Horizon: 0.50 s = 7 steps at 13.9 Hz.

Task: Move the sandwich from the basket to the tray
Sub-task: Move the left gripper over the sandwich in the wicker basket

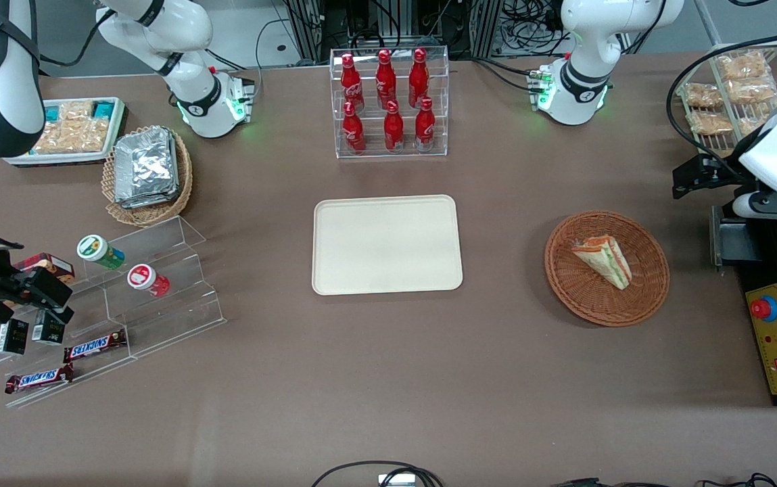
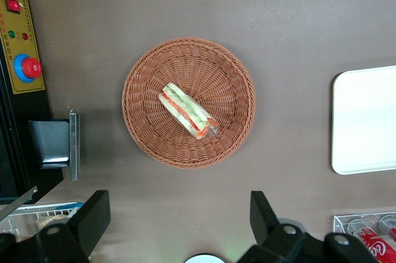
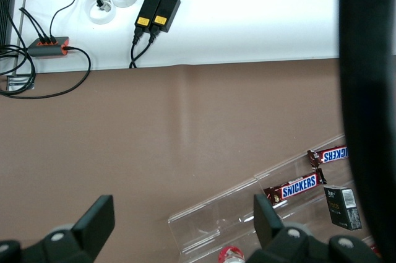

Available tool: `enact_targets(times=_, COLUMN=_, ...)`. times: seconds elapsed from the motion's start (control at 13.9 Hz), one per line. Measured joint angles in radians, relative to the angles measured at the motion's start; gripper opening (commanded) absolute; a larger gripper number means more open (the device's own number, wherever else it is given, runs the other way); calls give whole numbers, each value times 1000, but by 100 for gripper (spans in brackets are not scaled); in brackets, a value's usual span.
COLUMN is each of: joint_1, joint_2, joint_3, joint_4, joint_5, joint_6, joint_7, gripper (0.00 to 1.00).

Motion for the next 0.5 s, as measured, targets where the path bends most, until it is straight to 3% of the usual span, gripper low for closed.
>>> enact_targets(times=0.5, joint_1=-1, joint_2=16, joint_3=0, joint_4=-2, joint_5=4, joint_6=0, joint_7=-4, gripper=100)
